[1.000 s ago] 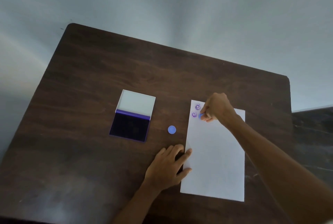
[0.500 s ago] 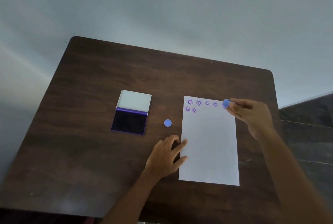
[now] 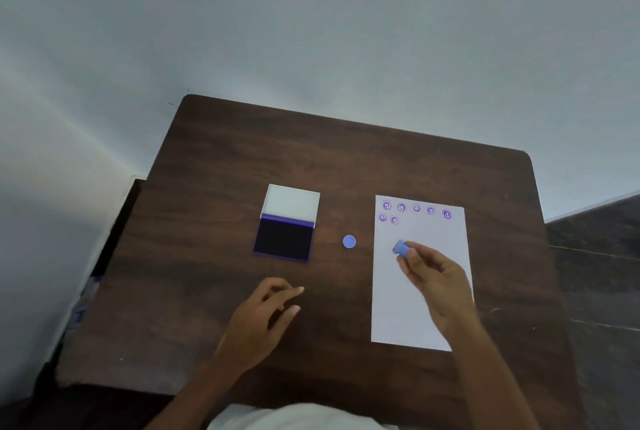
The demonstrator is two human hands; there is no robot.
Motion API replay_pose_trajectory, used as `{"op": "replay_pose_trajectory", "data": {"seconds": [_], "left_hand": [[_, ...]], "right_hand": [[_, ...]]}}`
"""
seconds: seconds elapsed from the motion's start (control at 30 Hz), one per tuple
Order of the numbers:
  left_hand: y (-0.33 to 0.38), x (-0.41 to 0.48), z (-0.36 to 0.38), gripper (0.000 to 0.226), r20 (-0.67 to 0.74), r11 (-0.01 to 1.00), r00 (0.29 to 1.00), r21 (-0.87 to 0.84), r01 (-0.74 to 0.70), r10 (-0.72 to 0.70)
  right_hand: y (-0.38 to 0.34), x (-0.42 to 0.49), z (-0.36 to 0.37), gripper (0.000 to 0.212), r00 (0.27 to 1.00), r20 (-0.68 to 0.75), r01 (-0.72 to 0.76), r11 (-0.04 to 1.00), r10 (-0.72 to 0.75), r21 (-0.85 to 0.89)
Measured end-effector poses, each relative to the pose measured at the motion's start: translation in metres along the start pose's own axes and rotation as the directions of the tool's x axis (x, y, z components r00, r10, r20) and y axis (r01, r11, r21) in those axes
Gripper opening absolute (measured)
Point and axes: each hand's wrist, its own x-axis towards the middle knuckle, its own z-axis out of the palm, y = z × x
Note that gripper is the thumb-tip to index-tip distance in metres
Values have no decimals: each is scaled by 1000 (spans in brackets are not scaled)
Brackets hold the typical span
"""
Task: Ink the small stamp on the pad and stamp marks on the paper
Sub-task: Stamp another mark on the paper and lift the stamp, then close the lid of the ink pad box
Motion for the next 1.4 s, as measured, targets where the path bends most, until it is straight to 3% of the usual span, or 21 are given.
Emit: {"op": "replay_pose_trajectory", "data": {"seconds": [0.13,0.27,0.37,0.5,0.83,1.07,1.4], "left_hand": [[-5,-24,-16,28,-183,981,966,-89,170,-184],[-13,-37,-16,25,-237,947,919,-143,287,-314],[-17,-37,-13,23,-187,950,935,-142,278,-301],[-19,-25,-15,23,-151,958,951,-145,247,-268],[-28,34,-38,25,-208,930,923,-248,270,-323],[-38,71,-51,32,-186,972,955,-72,223,-232],[-56,99,-59,32,-190,976,959,6,216,-211]], "right_hand": [[9,-24,39,17,999,1,49,999,-49,-15],[14,-20,74,14,981,-35,174,946,-190,-273],[19,-1,91,11,936,-43,288,830,-349,-478],[28,32,101,21,959,3,238,797,-284,-555],[41,60,105,19,975,36,197,778,-219,-597],[41,63,107,19,976,77,206,757,-203,-620],[44,63,104,11,947,187,315,623,-263,-716]]}}
